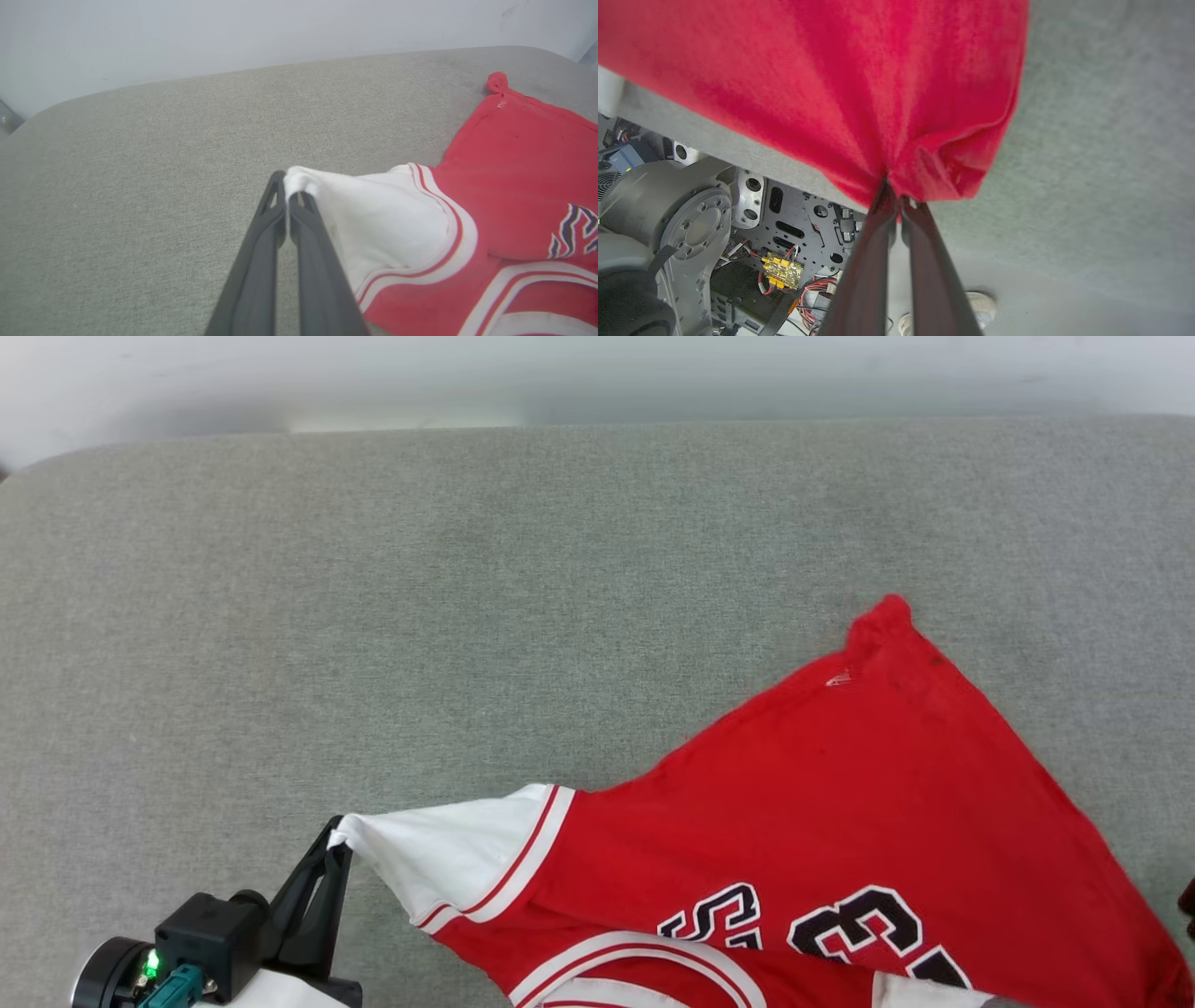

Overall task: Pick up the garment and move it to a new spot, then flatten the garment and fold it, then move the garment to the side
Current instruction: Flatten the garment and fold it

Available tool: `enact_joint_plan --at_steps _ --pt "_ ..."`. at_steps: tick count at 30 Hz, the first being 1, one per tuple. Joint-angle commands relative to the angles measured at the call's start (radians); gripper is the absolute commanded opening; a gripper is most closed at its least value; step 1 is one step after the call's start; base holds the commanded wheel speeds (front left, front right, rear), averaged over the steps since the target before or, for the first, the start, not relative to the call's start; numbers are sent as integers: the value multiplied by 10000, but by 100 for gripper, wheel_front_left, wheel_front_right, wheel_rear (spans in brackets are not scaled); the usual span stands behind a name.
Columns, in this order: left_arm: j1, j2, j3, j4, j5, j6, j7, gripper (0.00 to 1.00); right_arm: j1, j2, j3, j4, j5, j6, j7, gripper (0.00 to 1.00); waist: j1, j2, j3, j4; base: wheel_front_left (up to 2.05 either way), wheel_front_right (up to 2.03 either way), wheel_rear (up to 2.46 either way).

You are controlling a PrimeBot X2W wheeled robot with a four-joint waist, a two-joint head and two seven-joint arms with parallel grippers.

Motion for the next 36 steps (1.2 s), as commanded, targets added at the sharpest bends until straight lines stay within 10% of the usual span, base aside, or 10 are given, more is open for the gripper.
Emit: enact_joint_plan --at_steps 1,4,5,19,36 --pt "71 45 51 -38 34 30 -46 0 293 157 -124 55 31 -7 -143 0 1 -1 26 -26 0 0 0" --pt "75 94 78 -63 42 38 -50 0 680 548 -552 161 -64 -7 -481 14 1 -1 38 -81 0 0 0" --pt "70 102 80 -66 40 41 -44 0 678 620 -778 165 -108 -9 -562 100 1 -1 22 -98 0 0 0" --pt "-321 -59 -129 -178 199 -65 96 0 -1748 355 -3533 -1874 -1251 -7 545 100 1 -1 157 231 0 0 0" --pt "-1836 -1032 -541 267 717 -722 102 0 -7264 2330 -394 -171 -3238 -7 3912 100 1 -1 1976 1530 0 0 0"
